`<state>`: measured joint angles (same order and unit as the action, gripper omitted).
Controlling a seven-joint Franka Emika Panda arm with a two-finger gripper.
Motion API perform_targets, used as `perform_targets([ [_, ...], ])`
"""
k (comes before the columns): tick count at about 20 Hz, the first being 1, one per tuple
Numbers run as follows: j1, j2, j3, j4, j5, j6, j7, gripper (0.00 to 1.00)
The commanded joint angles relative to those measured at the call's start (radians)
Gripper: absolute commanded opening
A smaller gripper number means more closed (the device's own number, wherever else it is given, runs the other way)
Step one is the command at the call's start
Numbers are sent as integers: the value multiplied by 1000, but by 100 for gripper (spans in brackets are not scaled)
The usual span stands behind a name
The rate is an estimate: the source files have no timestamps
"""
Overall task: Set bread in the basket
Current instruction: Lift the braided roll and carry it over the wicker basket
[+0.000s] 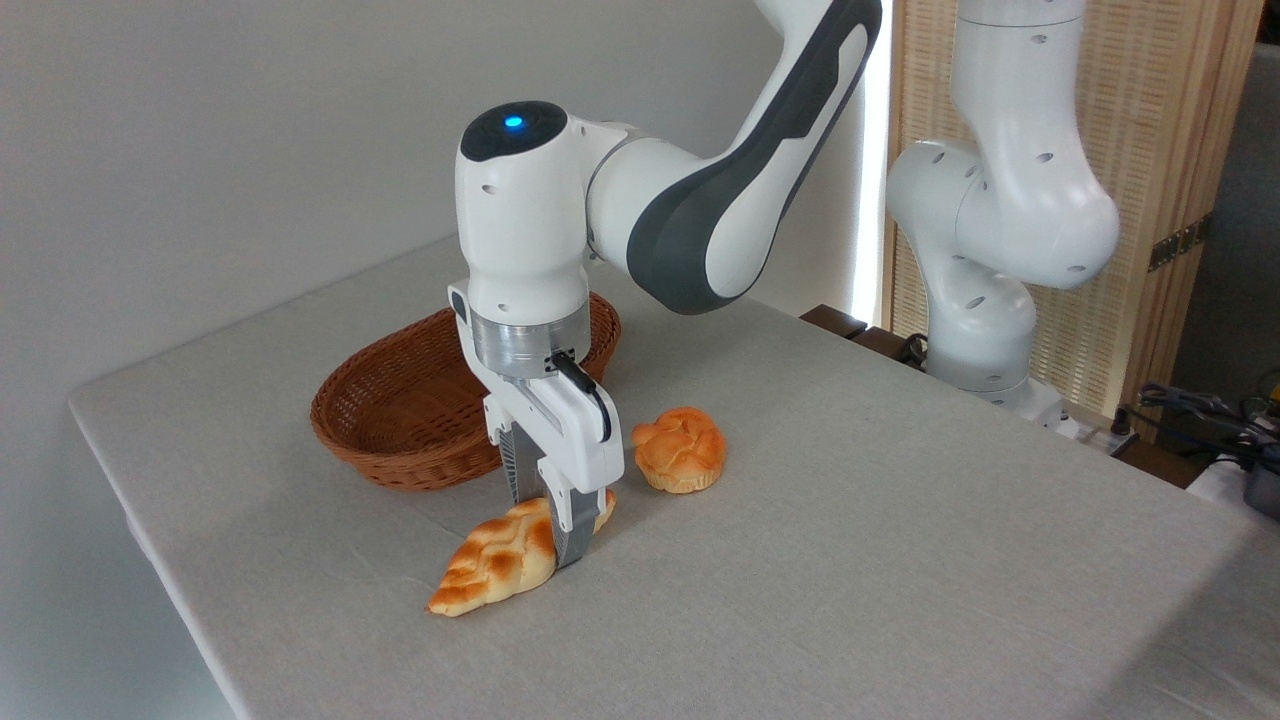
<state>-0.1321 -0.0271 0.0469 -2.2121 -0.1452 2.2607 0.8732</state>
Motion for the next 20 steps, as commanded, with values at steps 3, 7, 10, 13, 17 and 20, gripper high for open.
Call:
perform_targets([
  [3, 3, -4, 10, 67, -14, -36, 13, 23],
  [7, 3, -10, 10, 205, 9, -235, 16, 25],
  [10, 3, -14, -2, 337, 29, -421, 18, 29],
  [13, 5, -14, -63, 377, 13, -446, 10, 29],
  [17, 0, 2, -169, 377, 9, -428, -61, 40],
  [20, -4, 41, -237, 373, 3, -357, -199, 48],
])
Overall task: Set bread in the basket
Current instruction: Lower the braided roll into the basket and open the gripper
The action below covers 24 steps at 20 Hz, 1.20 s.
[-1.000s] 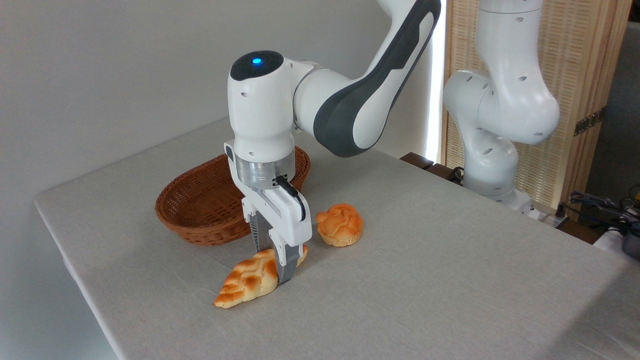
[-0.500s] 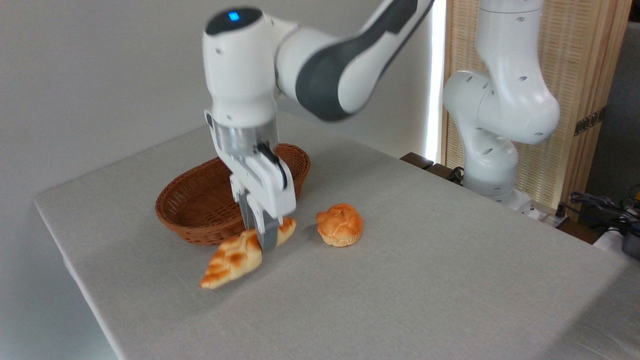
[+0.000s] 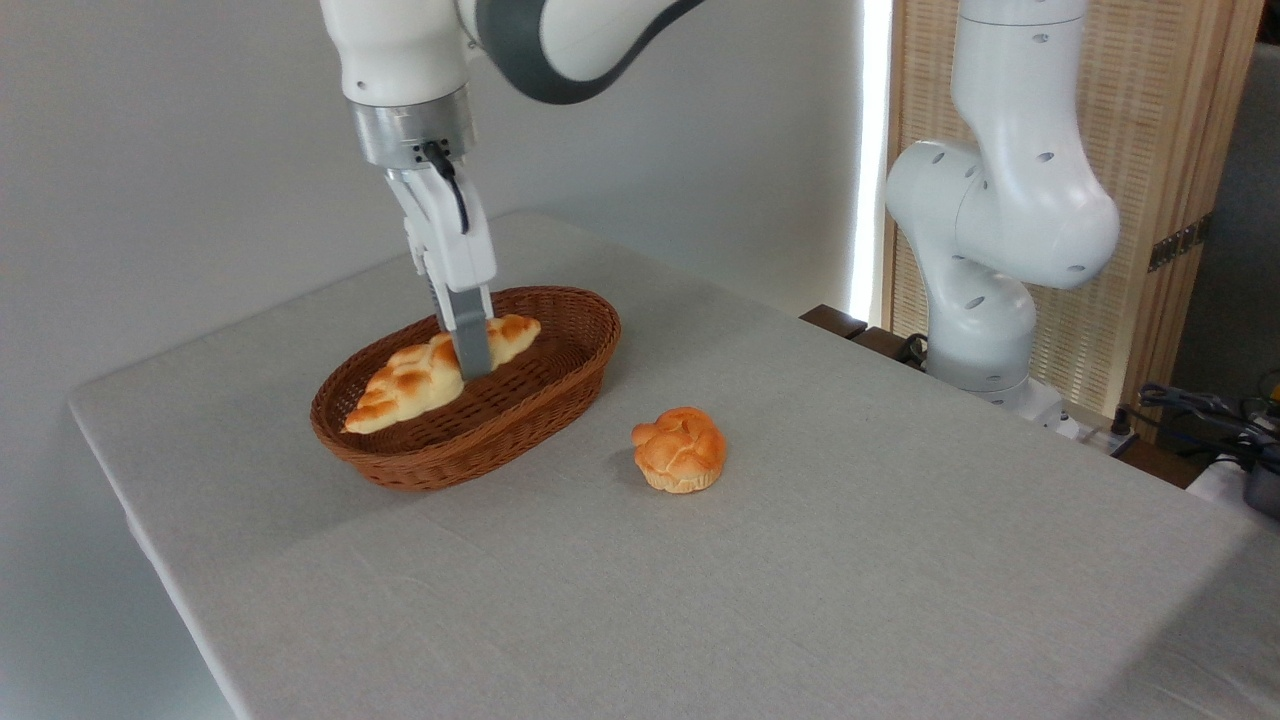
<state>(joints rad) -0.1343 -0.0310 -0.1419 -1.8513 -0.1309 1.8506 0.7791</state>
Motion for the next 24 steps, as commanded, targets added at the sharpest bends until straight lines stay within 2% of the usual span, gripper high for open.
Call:
perform_targets([
  [1, -4, 62, -67, 12, -12, 61, -139, 71],
  [2, -5, 78, -88, 6, -6, 70, -170, 86],
  [3, -7, 97, -100, 4, -4, 93, -199, 90],
  [4, -14, 114, -108, 4, -3, 123, -230, 100],
  [6, -28, 128, -113, -11, -1, 156, -264, 100],
  [16, -30, 128, -114, -22, 0, 156, -262, 100],
  [24, -16, 86, -99, 1, 0, 153, -258, 100],
])
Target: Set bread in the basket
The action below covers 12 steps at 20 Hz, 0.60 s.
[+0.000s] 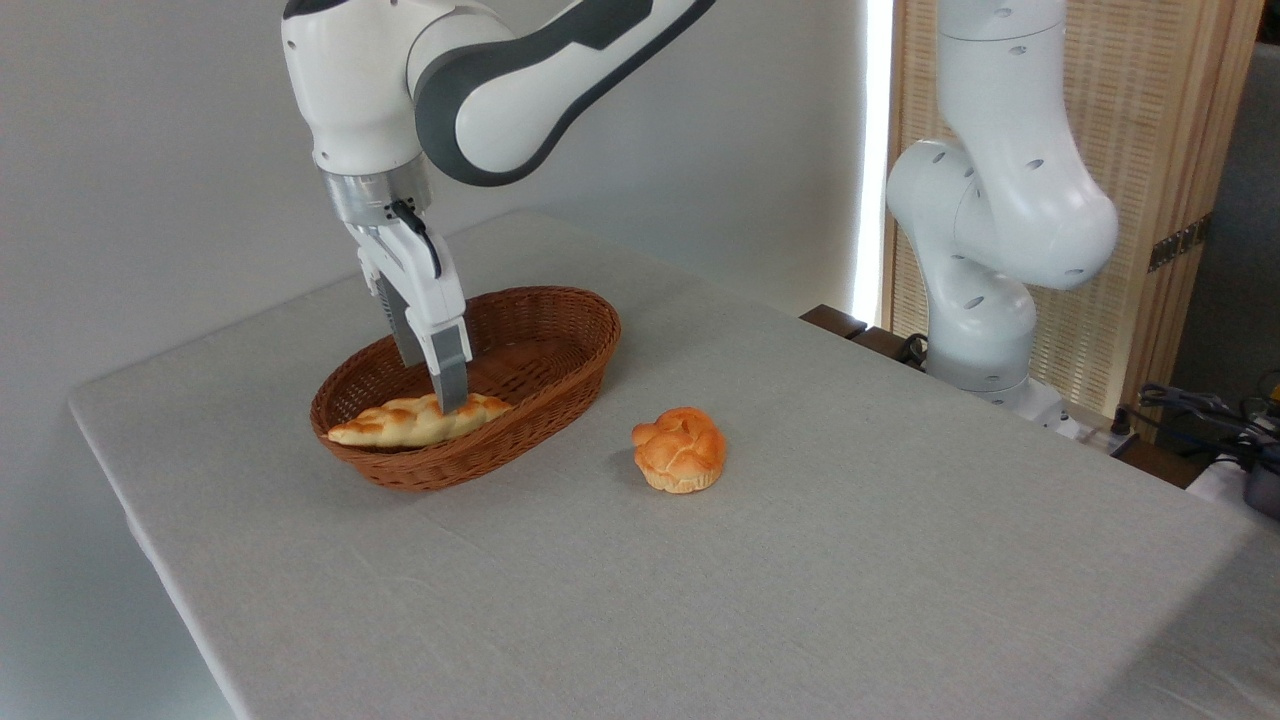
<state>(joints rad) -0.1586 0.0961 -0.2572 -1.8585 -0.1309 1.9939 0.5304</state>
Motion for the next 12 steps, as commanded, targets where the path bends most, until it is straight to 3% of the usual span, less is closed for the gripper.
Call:
perform_targets([
  [1, 14, -51, 25, 15, 1, 5, -7, 100],
  [5, 19, -81, 111, 77, 4, -46, 28, 100],
  [10, 19, -81, 243, 197, 4, -263, 259, 100],
  [12, 19, -81, 280, 217, 5, -303, 292, 100],
])
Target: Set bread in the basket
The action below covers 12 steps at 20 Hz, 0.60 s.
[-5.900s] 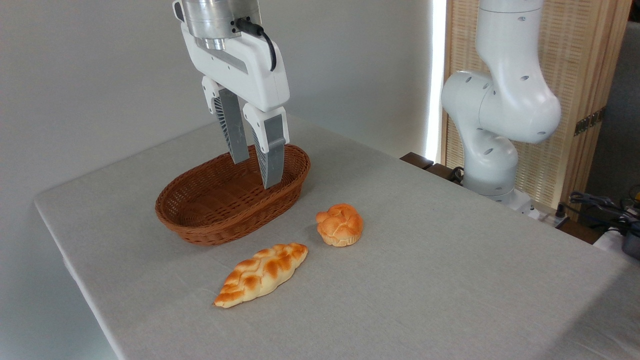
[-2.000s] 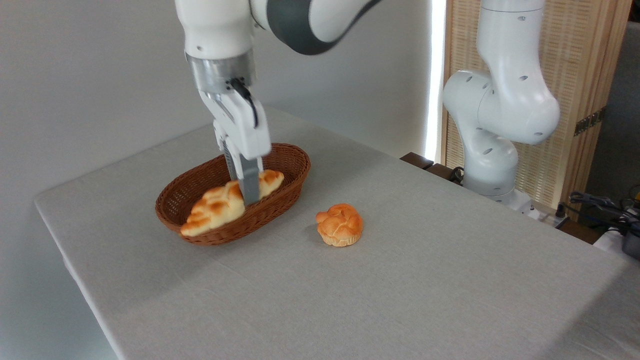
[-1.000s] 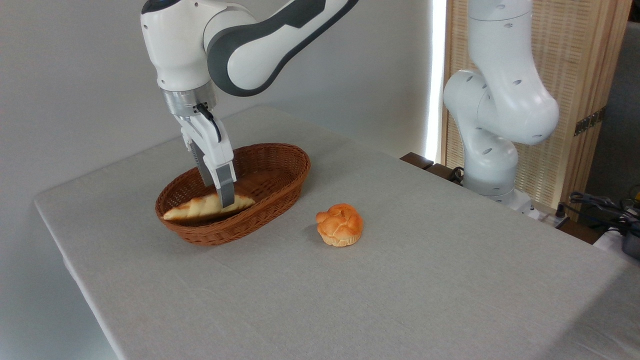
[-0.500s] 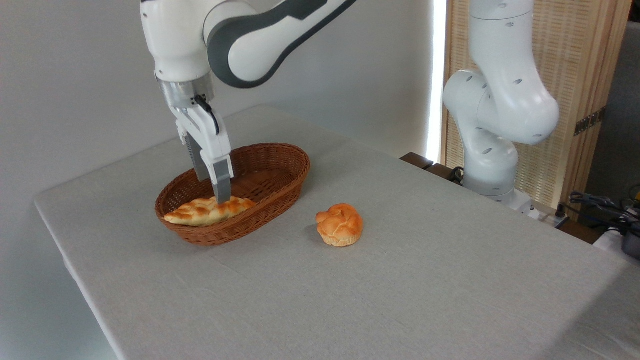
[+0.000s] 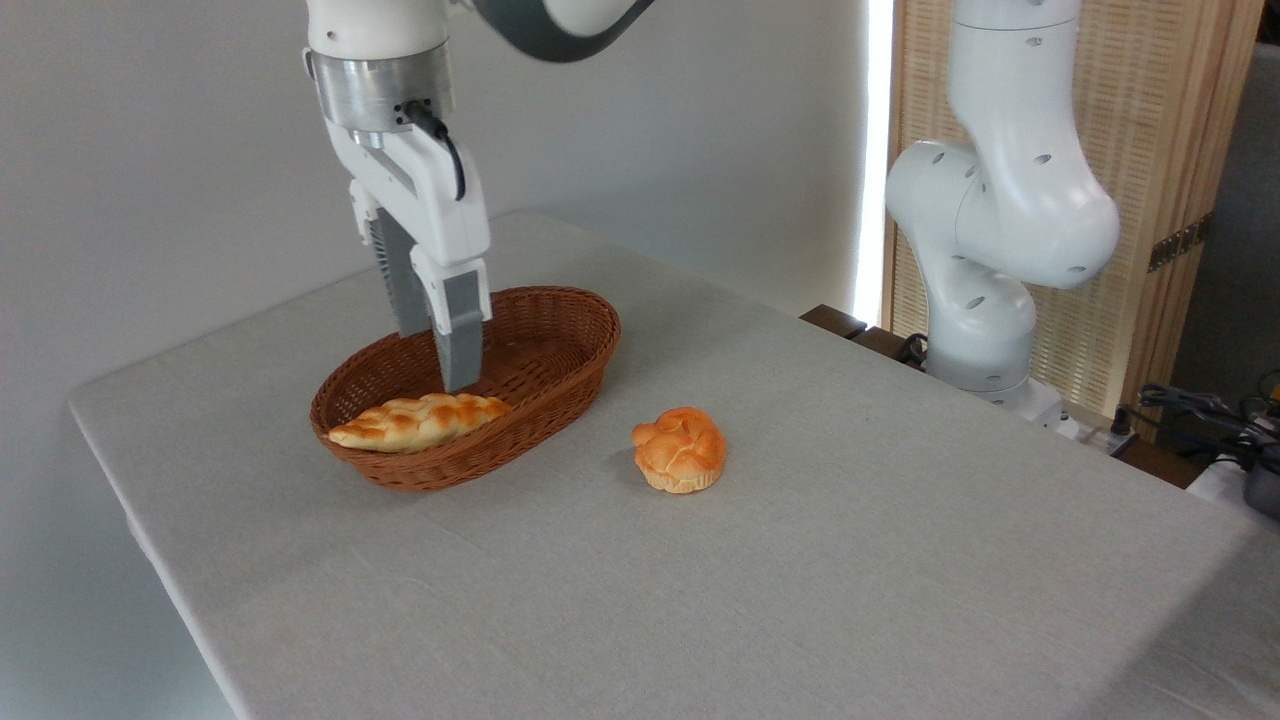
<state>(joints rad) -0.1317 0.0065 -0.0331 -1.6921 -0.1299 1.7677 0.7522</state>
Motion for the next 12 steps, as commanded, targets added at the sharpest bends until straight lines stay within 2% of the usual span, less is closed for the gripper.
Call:
perform_targets([
  [1, -8, 9, 74, 60, 4, -85, 70, 100],
  [6, -9, -5, 159, 97, 3, -122, 73, 100],
  [9, -9, -5, 148, 114, 7, -175, 62, 100],
  [12, -8, -8, 93, 135, 93, -217, 61, 100],
])
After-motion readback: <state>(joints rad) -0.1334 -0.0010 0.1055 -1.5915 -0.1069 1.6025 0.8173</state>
